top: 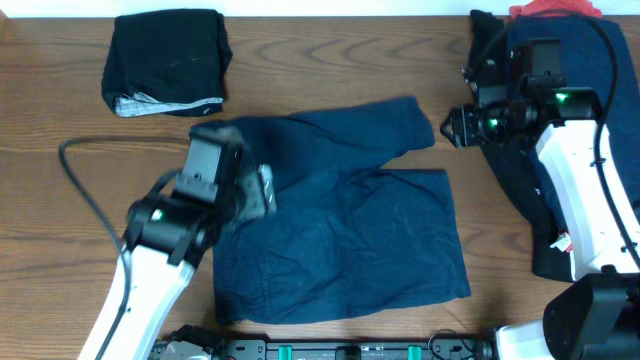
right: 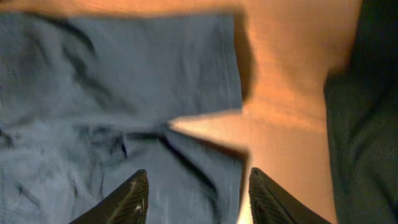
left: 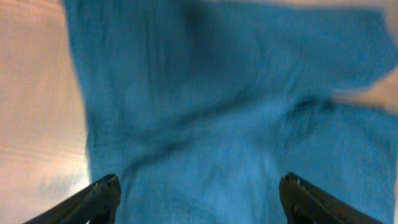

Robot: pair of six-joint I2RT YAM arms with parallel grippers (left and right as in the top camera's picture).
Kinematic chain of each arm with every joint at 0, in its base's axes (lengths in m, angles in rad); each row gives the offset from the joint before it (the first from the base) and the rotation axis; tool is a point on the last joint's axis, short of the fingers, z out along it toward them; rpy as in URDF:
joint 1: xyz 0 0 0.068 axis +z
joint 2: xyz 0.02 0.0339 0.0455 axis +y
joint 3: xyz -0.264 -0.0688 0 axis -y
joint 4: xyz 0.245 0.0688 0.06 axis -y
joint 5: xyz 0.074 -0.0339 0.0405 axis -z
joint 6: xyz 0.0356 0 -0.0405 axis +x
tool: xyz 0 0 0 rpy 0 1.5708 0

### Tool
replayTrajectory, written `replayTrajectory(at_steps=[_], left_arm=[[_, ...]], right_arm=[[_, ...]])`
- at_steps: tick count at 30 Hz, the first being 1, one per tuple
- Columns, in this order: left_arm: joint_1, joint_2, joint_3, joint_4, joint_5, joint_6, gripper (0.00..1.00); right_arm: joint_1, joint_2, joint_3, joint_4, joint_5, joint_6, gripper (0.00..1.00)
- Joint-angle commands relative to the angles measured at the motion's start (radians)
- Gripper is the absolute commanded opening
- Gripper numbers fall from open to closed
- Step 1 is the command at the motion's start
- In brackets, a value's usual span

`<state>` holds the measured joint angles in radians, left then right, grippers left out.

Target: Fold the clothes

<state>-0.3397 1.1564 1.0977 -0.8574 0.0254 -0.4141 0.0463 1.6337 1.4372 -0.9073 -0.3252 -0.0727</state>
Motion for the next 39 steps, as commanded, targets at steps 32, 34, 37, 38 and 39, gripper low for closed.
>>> replayTrajectory(at_steps=[32, 34, 37, 38, 39], left_arm=[[0.245, 0.687, 0.006, 0.573, -0.136, 0.132, 0.34], [0.245, 0.697, 0.006, 0.573, -0.146, 0.132, 0.34], [0.245, 0.712, 0.006, 0.576, -0.152, 0.131, 0.34], [0.245, 0.715, 0.006, 0.576, -0.153, 0.128, 0.34], [0.245, 0.719, 0.006, 0.576, -0.159, 0.128, 0.34]], right_arm=[[0.040, 0.394, 0.002, 0.528, 0.014, 0.012, 0.48], [0.032, 0.410, 0.002, 0.538, 0.000, 0.012, 0.51], [0.029, 0.437, 0.002, 0.543, -0.009, 0.012, 0.55], [0.029, 0.449, 0.002, 0.546, -0.013, 0.011, 0.56], [0.029, 0.460, 0.002, 0.548, -0.025, 0.011, 0.56]])
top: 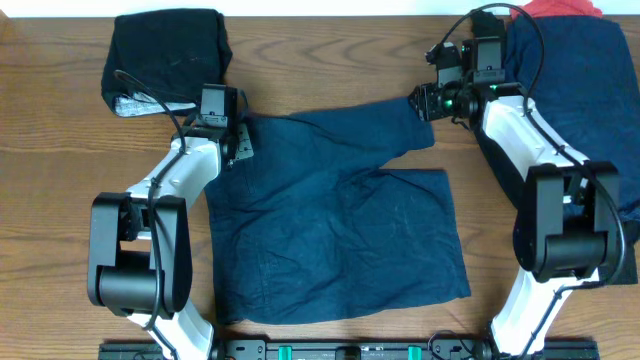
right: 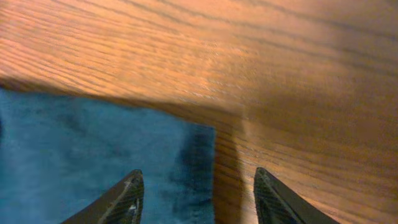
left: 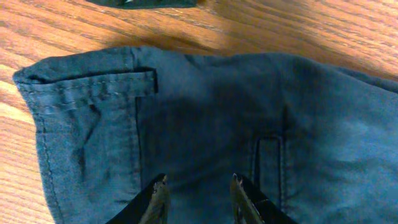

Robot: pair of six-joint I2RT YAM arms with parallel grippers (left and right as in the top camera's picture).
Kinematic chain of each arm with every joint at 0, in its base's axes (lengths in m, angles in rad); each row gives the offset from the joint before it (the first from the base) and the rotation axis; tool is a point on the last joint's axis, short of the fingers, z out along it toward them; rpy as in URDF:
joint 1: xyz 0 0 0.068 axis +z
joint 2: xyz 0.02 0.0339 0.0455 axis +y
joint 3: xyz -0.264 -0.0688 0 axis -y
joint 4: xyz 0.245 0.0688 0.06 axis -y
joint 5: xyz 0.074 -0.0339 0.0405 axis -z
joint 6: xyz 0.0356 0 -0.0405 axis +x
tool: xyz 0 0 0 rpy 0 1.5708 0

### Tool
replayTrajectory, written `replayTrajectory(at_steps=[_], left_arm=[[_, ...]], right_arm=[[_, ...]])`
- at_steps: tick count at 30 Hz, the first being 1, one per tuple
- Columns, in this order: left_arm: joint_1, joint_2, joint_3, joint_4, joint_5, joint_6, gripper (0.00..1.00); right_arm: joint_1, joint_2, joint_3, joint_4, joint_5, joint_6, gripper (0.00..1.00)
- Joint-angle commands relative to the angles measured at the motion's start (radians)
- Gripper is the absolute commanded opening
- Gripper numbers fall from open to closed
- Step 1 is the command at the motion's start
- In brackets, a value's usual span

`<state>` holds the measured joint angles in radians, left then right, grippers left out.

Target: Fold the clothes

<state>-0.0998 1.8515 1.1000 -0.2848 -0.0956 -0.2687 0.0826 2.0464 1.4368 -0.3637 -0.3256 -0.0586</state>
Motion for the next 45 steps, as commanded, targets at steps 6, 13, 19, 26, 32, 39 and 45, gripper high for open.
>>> replayTrajectory(at_steps=[6, 13, 19, 26, 32, 39, 45], left_arm=[[0.005, 0.025, 0.004, 0.002, -0.048, -0.021, 0.34], [0.005, 0.025, 0.004, -0.013, -0.048, -0.021, 0.34], [0.005, 0.025, 0.004, -0.015, -0.048, -0.021, 0.34], [0.005, 0.025, 0.004, -0.020, -0.048, -0.021, 0.34], [0.005, 0.025, 0.004, -0.024, -0.048, -0.021, 0.33], [0.005, 0.025, 0.004, -0.024, -0.048, -0.021, 0.32], [0.005, 0.025, 0.004, -0.024, -0.048, -0.025, 0.31]], right_arm=[[-0.008, 0.096, 0.003, 0.025, -0.077, -0.001, 0.57], [-0.008, 0.101, 0.003, 0.037, -0.099, 0.012, 0.35], [-0.019, 0.101, 0.032, 0.066, -0.200, 0.040, 0.01], [-0.037, 0.083, 0.184, 0.060, -0.222, 0.039, 0.01], [-0.049, 0.080, 0.311, 0.068, -0.154, 0.062, 0.01], [-0.021, 0.086, 0.314, 0.145, 0.006, 0.061, 0.01], [0.024, 0.092, 0.314, 0.228, 0.075, 0.061, 0.42]])
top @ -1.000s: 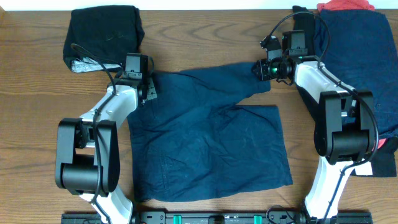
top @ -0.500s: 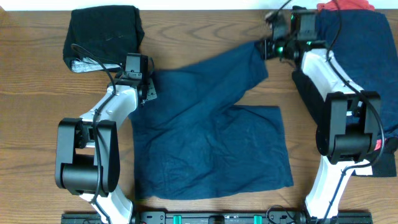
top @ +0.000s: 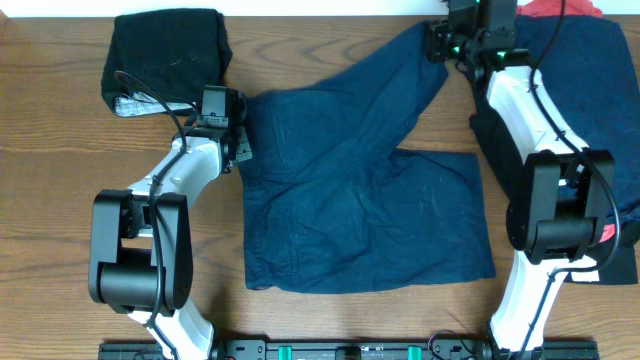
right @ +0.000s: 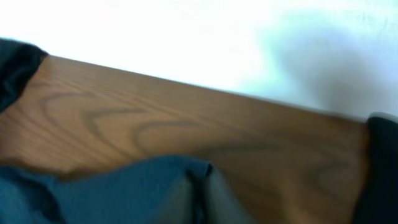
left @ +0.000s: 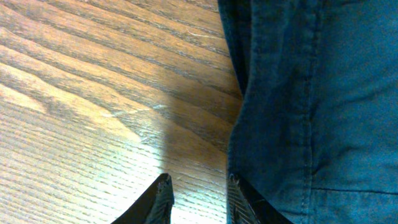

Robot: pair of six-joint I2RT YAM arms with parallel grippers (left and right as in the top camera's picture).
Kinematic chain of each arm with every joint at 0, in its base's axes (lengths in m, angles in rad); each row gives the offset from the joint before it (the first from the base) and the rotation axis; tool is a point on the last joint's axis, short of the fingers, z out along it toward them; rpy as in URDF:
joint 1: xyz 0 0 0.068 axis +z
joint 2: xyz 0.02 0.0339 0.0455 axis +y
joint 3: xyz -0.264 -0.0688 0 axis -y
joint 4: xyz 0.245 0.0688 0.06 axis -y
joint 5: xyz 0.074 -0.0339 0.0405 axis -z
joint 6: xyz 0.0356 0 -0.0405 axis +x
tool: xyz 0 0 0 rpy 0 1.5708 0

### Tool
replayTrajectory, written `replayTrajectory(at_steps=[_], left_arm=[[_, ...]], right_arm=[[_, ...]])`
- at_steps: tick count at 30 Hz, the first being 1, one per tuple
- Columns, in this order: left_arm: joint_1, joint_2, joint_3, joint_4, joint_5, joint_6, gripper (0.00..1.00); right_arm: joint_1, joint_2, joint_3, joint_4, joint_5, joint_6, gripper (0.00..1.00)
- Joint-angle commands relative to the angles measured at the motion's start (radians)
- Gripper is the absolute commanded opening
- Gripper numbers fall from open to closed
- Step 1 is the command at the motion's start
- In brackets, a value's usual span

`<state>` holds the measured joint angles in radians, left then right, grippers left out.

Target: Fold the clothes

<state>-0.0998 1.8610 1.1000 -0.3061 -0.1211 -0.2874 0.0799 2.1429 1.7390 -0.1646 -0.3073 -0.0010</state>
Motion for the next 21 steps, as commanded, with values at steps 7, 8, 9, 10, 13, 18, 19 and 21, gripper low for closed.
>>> replayTrajectory(at_steps=[7, 8, 9, 10, 13, 18, 19, 21], left_arm=[[0.005, 0.015, 0.004, -0.006, -0.022, -0.029, 0.31], [0.004, 0.015, 0.004, -0.006, -0.022, -0.029, 0.31], [0.004, 0.015, 0.004, -0.006, -0.022, -0.029, 0.31], [0.004, 0.015, 0.004, -0.006, -0.022, -0.029, 0.30], [0.002, 0.015, 0.004, -0.003, -0.022, -0.027, 0.30], [0.002, 0.015, 0.004, 0.014, -0.022, -0.023, 0.31], [0.002, 0.015, 0.004, 0.017, -0.021, -0.023, 0.30], [-0.003, 0.015, 0.004, 0.022, -0.021, -0.022, 0.30]], right_arm=[[0.016, -0.071, 0.019, -0.053, 0.027, 0.042, 0.99], [0.002, -0.083, 0.019, -0.099, 0.025, 0.062, 0.99], [-0.013, -0.092, 0.019, -0.151, 0.019, 0.087, 0.99], [-0.027, -0.093, 0.019, -0.193, 0.010, 0.105, 0.99], [-0.071, -0.090, 0.013, -0.351, -0.036, 0.128, 0.99], [-0.100, -0.089, -0.010, -0.586, -0.037, 0.136, 0.99], [-0.100, -0.089, -0.021, -0.619, -0.035, 0.141, 0.99], [-0.098, -0.089, -0.048, -0.650, -0.033, 0.173, 0.97]])
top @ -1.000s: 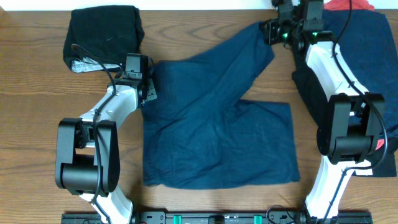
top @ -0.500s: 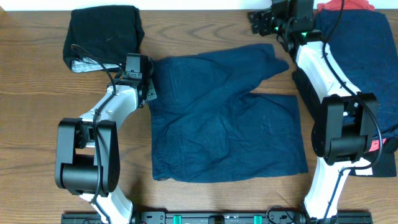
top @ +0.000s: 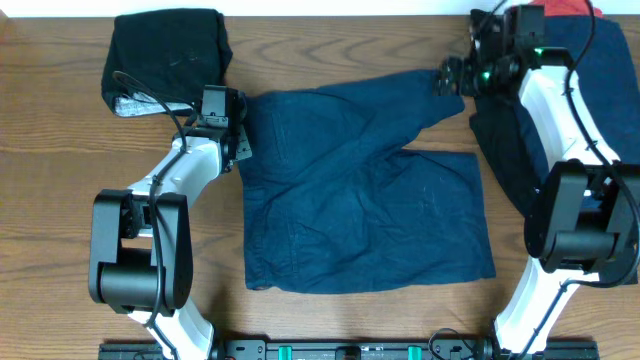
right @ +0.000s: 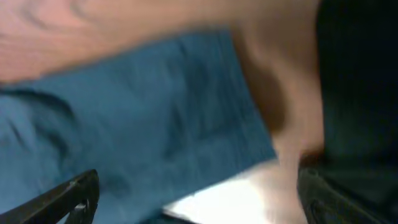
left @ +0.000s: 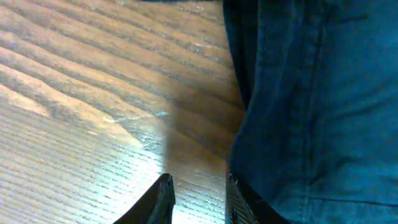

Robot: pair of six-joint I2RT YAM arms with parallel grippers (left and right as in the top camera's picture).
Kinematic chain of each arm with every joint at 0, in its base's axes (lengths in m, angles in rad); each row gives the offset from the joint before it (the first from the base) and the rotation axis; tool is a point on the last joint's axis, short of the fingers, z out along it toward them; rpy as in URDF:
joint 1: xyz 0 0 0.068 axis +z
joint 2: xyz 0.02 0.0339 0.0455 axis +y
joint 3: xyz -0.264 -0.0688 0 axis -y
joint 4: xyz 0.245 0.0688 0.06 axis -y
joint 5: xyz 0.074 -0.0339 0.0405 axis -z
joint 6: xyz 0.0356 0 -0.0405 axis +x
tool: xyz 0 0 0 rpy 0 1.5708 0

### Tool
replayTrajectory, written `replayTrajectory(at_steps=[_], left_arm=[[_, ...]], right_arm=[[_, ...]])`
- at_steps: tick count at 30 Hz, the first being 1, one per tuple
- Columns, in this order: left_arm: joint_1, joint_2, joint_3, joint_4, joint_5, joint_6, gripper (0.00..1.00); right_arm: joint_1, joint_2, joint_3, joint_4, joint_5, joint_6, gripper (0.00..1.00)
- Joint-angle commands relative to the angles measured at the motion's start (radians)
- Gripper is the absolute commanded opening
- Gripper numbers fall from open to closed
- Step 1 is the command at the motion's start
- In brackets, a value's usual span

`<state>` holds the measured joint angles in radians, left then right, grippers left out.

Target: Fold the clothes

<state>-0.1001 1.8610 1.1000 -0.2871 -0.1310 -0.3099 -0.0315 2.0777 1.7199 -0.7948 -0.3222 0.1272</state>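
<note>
Navy shorts (top: 360, 200) lie spread mid-table, waistband to the left, upper leg stretched toward the far right. My left gripper (top: 238, 142) sits at the waistband's far-left corner. In the left wrist view its fingers (left: 165, 193) stand a little apart, bare wood between them, with the right one at the edge of the shorts (left: 311, 93). My right gripper (top: 447, 78) hangs by the upper leg's hem. The blurred right wrist view shows it wide open (right: 202, 196) above that leg (right: 137, 112), holding nothing.
A folded black garment (top: 165, 55) lies at the far left. A pile of dark clothes (top: 510, 150), with navy (top: 600, 90) and red (top: 570, 8) pieces, fills the right side beside the right arm. Wooden table (top: 60, 220).
My right gripper was shut on the upper leg's hem, held up near the far edge. Now it is open and the leg lies flat. The left gripper has not moved.
Both grippers hovered open over the shorts. Then the left one stood narrowed at the waistband corner and the right one open at the upper leg's hem. Later the right held the hem far right, shorts shifted rightward. Now the hem is released.
</note>
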Motion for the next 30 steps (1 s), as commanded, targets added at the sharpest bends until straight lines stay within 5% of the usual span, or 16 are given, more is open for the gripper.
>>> replayTrajectory(at_steps=[1, 16, 19, 23, 30], left_arm=[[-0.009, 0.015, 0.004, 0.006, -0.011, 0.002, 0.30], [-0.080, 0.015, 0.004, 0.072, -0.013, 0.029, 0.30], [-0.080, 0.015, 0.004, 0.072, -0.013, 0.029, 0.30], [-0.080, 0.015, 0.004, 0.068, -0.013, 0.029, 0.31], [-0.080, 0.015, 0.004, 0.065, -0.013, 0.029, 0.30]], right_arm=[[0.017, -0.024, -0.058, -0.019, -0.017, 0.071, 0.91], [0.064, -0.024, -0.390, 0.546, -0.018, 0.273, 0.52], [0.097, -0.026, -0.392, 0.636, -0.022, 0.274, 0.01], [0.145, -0.070, -0.389, 0.679, -0.030, 0.286, 0.01], [0.301, -0.186, -0.385, 0.593, 0.095, 0.108, 0.01]])
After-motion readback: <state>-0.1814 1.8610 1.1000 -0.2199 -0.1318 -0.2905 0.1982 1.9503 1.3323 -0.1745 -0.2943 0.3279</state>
